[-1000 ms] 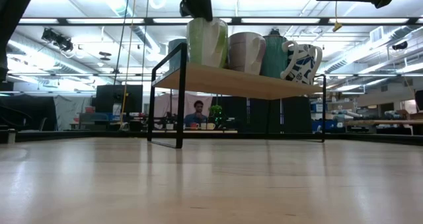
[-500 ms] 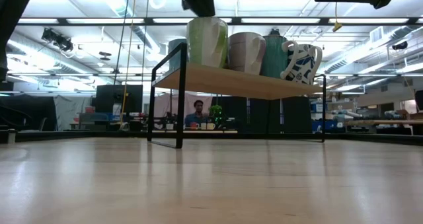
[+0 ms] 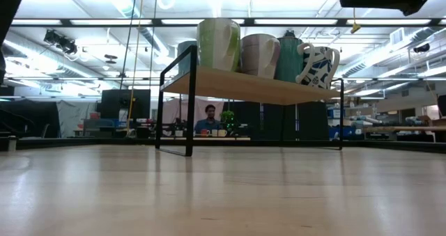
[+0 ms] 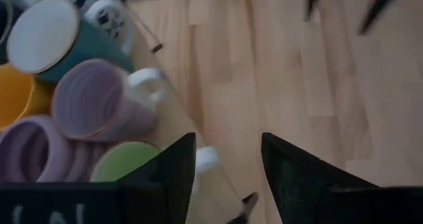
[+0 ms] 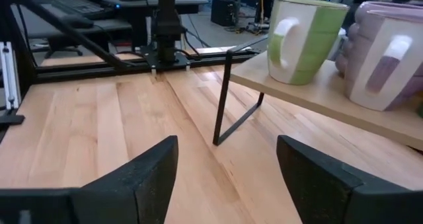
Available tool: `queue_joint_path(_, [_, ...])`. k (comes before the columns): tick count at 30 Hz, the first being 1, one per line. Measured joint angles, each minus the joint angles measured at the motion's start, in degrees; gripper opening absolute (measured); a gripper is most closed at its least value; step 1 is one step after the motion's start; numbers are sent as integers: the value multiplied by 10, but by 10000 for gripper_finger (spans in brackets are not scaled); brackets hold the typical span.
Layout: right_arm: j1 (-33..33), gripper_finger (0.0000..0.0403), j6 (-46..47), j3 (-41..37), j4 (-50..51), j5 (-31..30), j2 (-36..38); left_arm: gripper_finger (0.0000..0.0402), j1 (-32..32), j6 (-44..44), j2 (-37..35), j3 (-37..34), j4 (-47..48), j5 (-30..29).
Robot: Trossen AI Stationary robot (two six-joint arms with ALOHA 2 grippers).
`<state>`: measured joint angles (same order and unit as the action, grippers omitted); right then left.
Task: Place coffee mugs
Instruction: Return to Home Position
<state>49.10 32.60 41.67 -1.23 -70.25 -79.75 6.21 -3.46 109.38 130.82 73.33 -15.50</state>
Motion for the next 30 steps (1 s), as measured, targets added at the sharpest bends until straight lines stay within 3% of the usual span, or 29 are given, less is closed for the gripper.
queue_joint_path(7, [-3,228,-17,-23,0,23,35,163,59,5,0,0,-9,-20])
queue_joint_path(15, [-33,196,-16,-79,0,53,129,155,105,2,-3,-25,-27,-34])
queue_joint_path(22, [-56,184,-52,-121,0,83,214,155,131,16,-46,-141,-101,-36])
queue_joint_path(30, [-67,183,-58,-173,-3,87,303,155,159,41,-142,-321,-231,-36])
